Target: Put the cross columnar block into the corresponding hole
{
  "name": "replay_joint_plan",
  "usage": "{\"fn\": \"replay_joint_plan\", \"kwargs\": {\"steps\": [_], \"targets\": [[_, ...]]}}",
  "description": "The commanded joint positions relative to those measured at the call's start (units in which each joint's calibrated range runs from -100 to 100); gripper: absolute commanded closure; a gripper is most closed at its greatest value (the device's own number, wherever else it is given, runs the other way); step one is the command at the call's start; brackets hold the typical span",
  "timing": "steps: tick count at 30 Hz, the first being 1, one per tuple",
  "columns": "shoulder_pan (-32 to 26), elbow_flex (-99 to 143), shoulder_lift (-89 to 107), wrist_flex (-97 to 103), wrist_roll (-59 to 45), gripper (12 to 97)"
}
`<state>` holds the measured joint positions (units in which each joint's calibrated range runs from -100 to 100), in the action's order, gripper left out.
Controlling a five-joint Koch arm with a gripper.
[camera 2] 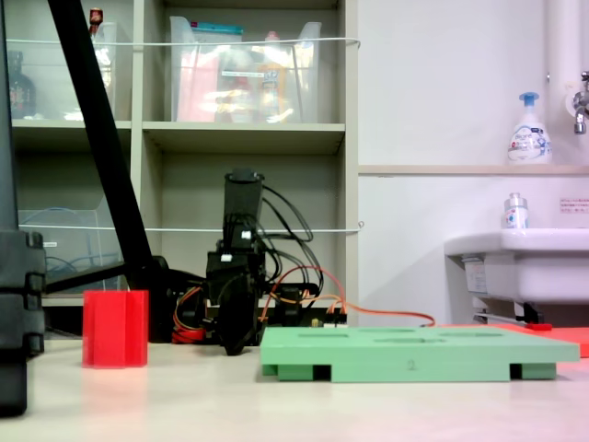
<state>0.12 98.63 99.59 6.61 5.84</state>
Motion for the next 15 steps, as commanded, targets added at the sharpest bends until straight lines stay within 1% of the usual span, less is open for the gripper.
{"fn": "replay_joint_plan", "kwargs": {"steps": [1,6,7,8,10,13,15], "targets": [[0.3,1.4,0.4,-5.0,0.3,60.4],[1.0,1.4,0.4,-5.0,1.8,60.4],[1.0,1.4,0.4,-5.0,4.7,59.9],[0.9,1.4,0.4,-4.8,10.9,58.8],[1.0,1.4,0.4,-0.5,17.5,59.2],[1.1,1.4,0.4,2.5,24.0,61.9],[1.3,1.4,0.4,-4.5,28.2,62.3]]}}
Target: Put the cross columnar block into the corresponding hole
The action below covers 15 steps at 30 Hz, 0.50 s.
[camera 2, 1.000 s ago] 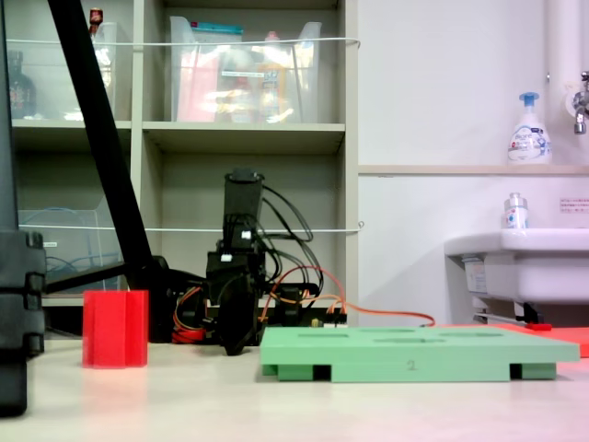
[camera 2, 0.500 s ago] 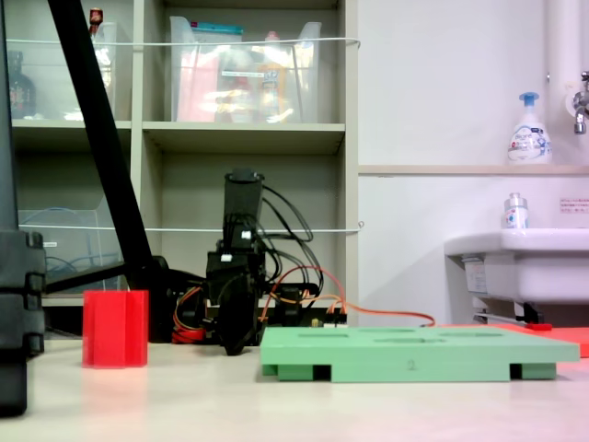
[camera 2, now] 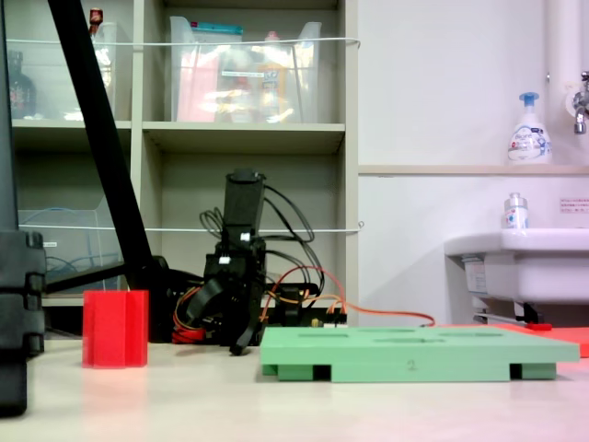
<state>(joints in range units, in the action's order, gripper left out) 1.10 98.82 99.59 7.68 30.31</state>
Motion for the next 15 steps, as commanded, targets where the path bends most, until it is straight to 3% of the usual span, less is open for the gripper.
{"fn": "replay_joint_plan", "kwargs": {"steps": [1,8,15], "targets": [[0.3,-3.2,0.4,-13.1,6.2,62.1],[-1.3,-42.3,0.4,-66.7,17.8,64.5],[-0.5,-71.5,-7.7,-93.1,20.9,68.3]]}}
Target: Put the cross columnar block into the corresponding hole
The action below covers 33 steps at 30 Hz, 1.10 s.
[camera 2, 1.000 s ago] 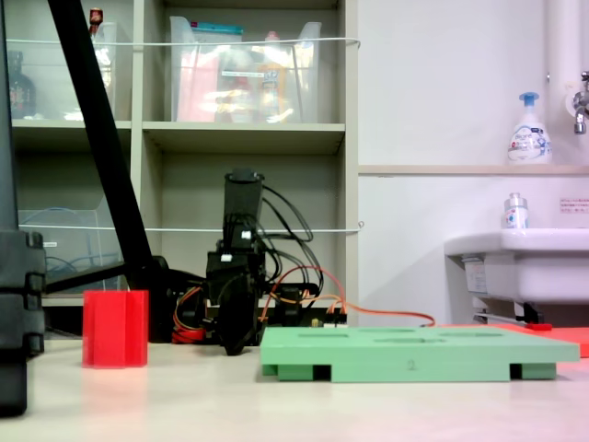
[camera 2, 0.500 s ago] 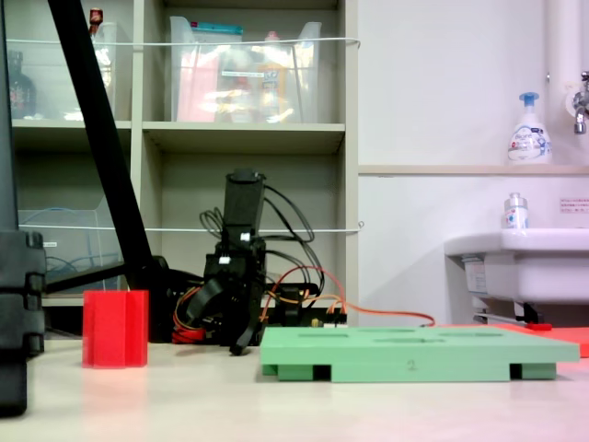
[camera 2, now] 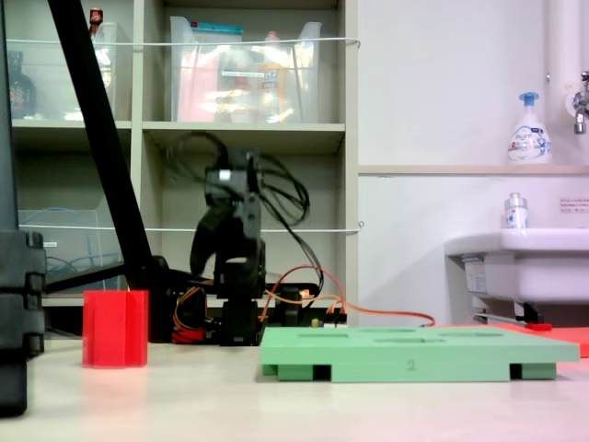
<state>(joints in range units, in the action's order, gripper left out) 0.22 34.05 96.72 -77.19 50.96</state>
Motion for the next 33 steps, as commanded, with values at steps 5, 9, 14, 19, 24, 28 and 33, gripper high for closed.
{"fn": "replay_joint_plan", "kwargs": {"steps": [5,9,14,19,24,28,33], "targets": [[1.7,-24.5,-22.1,-17.9,-0.8,58.7],[2.3,-27.6,-24.8,-16.5,-1.5,40.1],[3.5,-27.9,-31.4,-11.6,-1.7,17.6],[5.5,-34.1,-47.4,-11.4,-6.3,12.8],[6.9,-41.0,-60.5,-11.3,-7.9,13.0],[7.4,-45.3,-69.3,-11.3,-8.3,13.0],[7.8,-50.4,-79.1,-11.3,-9.0,13.0]]}}
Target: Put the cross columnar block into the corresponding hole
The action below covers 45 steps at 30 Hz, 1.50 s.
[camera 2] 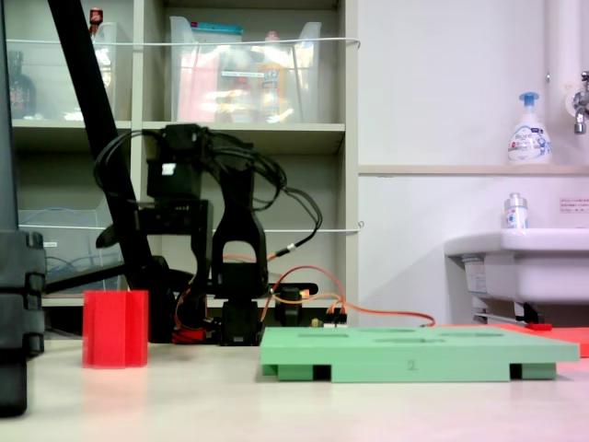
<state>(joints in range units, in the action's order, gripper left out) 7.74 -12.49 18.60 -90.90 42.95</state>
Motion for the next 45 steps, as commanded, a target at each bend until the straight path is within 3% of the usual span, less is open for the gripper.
{"fn": "replay_joint_plan", "kwargs": {"steps": [1,16,38,39,41,45], "targets": [[0.3,-4.9,-2.8,2.5,-1.3,13.0],[1.7,-12.2,-19.6,4.0,-4.0,13.0],[3.5,-11.6,-28.1,3.7,-5.4,13.4],[3.5,-11.6,-28.2,3.7,-5.4,17.2],[3.5,-11.5,-28.2,3.7,-5.4,33.2],[3.5,-11.1,-28.4,3.6,-5.4,36.7]]}}
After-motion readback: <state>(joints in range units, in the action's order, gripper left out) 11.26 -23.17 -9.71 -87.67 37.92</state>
